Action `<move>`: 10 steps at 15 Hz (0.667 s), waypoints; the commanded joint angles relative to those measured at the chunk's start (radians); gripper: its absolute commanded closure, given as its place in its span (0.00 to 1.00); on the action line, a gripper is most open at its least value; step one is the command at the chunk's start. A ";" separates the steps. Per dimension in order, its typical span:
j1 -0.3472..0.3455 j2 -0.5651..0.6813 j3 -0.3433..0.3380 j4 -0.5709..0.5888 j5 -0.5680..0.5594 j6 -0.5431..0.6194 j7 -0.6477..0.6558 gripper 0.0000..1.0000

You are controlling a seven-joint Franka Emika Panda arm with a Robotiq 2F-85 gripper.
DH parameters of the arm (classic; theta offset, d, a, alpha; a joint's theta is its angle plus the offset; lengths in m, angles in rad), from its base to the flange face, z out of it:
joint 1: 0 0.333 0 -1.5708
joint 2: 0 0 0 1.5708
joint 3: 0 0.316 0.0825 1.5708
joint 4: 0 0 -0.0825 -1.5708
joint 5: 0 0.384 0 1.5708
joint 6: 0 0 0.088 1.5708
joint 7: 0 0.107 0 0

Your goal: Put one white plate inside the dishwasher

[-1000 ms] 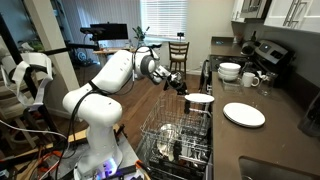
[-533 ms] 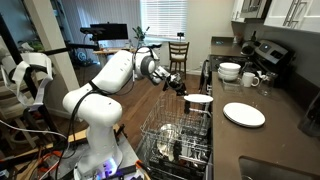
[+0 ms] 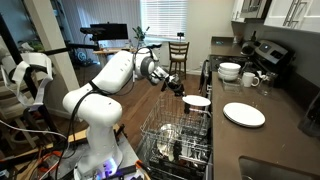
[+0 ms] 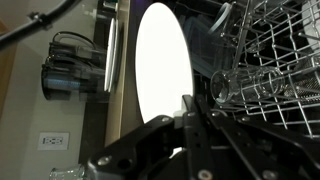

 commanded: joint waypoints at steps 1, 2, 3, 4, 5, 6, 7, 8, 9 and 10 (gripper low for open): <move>0.001 -0.031 0.000 -0.038 -0.021 0.043 0.009 0.99; -0.001 -0.039 0.001 -0.050 -0.024 0.068 0.013 0.99; -0.002 -0.044 0.001 -0.059 -0.025 0.091 0.014 0.99; -0.003 -0.050 0.002 -0.068 -0.025 0.114 0.017 0.99; -0.003 -0.056 0.001 -0.079 -0.025 0.137 0.019 0.99; -0.003 -0.060 0.001 -0.087 -0.023 0.154 0.022 0.99; -0.005 -0.068 0.003 -0.097 -0.019 0.173 0.026 0.99; -0.008 -0.075 0.005 -0.108 -0.013 0.192 0.032 0.99; -0.008 -0.077 0.003 -0.110 -0.003 0.190 0.042 0.99; -0.005 -0.013 0.008 -0.036 -0.004 0.173 0.010 0.96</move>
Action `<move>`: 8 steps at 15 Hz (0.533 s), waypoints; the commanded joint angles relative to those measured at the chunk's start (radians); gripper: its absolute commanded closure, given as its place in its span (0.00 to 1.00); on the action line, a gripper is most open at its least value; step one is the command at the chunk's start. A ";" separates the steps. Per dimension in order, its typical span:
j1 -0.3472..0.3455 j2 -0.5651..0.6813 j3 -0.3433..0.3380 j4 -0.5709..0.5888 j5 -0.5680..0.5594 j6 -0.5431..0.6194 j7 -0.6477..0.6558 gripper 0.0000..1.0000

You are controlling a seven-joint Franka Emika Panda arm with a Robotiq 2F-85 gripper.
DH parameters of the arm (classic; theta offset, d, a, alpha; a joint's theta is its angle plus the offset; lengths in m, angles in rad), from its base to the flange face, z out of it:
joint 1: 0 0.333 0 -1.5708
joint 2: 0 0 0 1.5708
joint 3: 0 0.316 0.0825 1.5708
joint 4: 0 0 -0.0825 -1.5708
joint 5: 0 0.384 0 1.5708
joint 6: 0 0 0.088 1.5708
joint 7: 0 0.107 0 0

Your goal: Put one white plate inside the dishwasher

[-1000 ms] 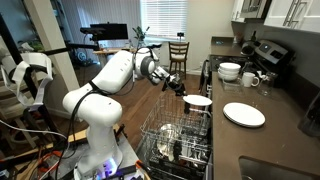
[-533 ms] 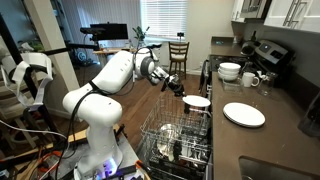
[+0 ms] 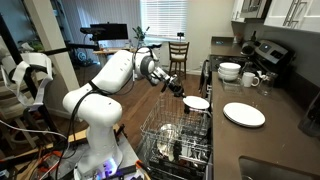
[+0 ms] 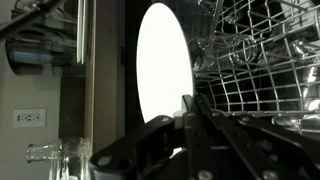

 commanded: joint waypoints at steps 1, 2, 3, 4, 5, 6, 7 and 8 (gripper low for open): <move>-0.004 0.002 0.008 0.002 -0.004 -0.004 0.005 0.96; -0.004 -0.001 0.008 -0.003 -0.005 -0.004 0.008 0.96; -0.005 -0.003 0.008 -0.005 -0.005 -0.004 0.009 0.96; -0.005 -0.004 0.008 -0.005 -0.005 -0.004 0.009 0.96; -0.005 -0.004 0.008 -0.005 -0.005 -0.004 0.009 0.96; -0.005 -0.005 0.008 -0.005 -0.005 -0.004 0.009 0.96; -0.005 -0.005 0.008 -0.006 -0.005 -0.004 0.009 0.99; -0.004 0.005 0.011 0.005 0.010 -0.015 0.028 0.99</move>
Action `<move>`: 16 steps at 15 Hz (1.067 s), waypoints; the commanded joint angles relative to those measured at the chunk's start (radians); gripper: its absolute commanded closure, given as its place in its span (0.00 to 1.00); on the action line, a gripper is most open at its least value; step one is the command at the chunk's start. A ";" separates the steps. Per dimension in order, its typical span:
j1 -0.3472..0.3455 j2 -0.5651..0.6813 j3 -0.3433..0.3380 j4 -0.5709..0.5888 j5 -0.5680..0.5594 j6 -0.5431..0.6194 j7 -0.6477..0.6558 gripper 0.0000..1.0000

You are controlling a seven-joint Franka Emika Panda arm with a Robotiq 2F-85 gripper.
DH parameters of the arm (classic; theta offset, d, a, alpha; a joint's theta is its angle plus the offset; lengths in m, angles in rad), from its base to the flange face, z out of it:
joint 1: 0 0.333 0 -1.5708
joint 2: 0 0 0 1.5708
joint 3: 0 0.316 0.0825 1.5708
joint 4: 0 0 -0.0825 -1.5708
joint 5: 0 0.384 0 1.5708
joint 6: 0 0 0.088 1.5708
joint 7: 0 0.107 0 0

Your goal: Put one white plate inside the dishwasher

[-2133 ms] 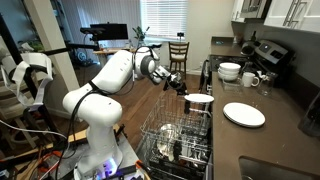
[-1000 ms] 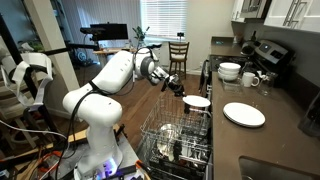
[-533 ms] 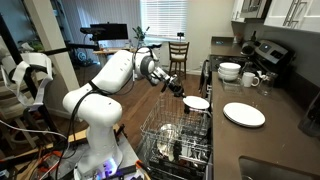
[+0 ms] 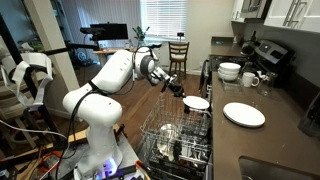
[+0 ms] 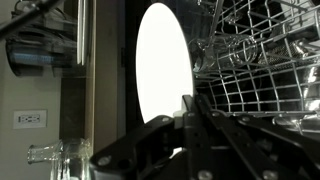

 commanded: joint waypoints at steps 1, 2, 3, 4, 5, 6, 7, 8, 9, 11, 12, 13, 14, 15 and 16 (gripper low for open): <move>-0.001 0.027 0.013 0.033 0.028 -0.028 0.042 0.99; 0.002 0.039 0.014 0.045 0.047 -0.037 0.071 0.99; 0.004 0.053 0.016 0.060 0.070 -0.038 0.114 0.99; 0.007 0.064 0.016 0.069 0.090 -0.035 0.155 0.99; 0.010 0.076 0.017 0.080 0.109 -0.026 0.206 0.99; 0.016 0.088 0.015 0.090 0.124 -0.020 0.245 0.99; 0.026 0.099 0.012 0.100 0.130 -0.023 0.273 0.99; 0.013 0.079 0.015 0.060 0.117 -0.001 0.219 0.96; 0.012 0.085 0.022 0.061 0.117 0.000 0.245 0.96; 0.018 0.096 0.022 0.072 0.118 0.000 0.264 0.96; 0.019 0.098 0.022 0.074 0.118 0.000 0.265 0.96; 0.022 0.094 0.024 0.070 0.119 -0.003 0.268 0.99; 0.023 0.085 0.030 0.057 0.120 0.005 0.272 0.99; 0.026 0.079 0.036 0.046 0.122 0.007 0.278 0.99; 0.026 0.068 0.044 0.028 0.123 0.013 0.284 0.99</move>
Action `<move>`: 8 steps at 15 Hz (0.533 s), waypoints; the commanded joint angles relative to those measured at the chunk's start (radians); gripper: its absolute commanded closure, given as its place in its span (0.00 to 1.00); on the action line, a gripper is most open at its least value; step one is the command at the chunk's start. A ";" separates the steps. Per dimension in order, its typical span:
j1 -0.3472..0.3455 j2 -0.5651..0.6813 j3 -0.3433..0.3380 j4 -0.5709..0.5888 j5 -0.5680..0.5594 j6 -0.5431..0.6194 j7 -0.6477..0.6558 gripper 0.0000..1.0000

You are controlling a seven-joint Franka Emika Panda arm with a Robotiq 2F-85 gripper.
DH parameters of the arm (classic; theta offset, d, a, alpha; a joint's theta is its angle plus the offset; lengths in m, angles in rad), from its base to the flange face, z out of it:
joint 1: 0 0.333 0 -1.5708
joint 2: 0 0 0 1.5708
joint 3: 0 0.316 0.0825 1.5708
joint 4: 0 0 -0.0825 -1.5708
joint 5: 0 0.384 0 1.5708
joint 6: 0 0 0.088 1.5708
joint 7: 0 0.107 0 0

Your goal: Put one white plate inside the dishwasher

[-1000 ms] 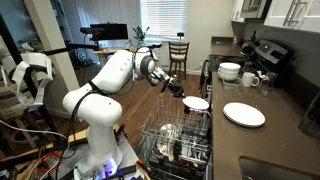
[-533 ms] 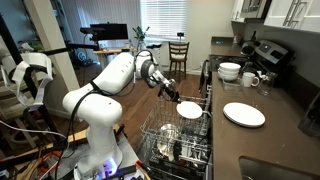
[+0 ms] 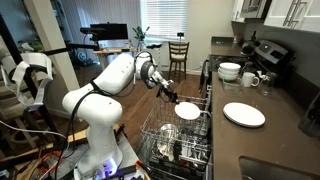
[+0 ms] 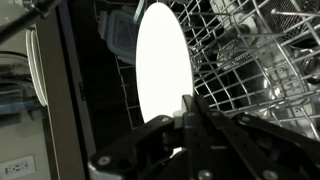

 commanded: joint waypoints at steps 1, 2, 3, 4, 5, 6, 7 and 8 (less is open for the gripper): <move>0.008 -0.044 0.021 -0.062 0.008 0.010 0.025 0.99; 0.006 -0.053 0.031 -0.076 0.012 0.008 0.030 0.99; 0.004 -0.070 0.042 -0.103 0.009 0.018 0.039 0.99; 0.004 -0.081 0.051 -0.124 0.007 0.022 0.046 0.99; 0.002 -0.095 0.060 -0.148 0.006 0.029 0.058 0.99; 0.002 -0.103 0.067 -0.166 0.004 0.034 0.070 0.99; 0.018 -0.027 0.042 -0.065 0.015 0.023 0.028 0.96; 0.019 -0.036 0.047 -0.082 0.015 0.028 0.038 0.96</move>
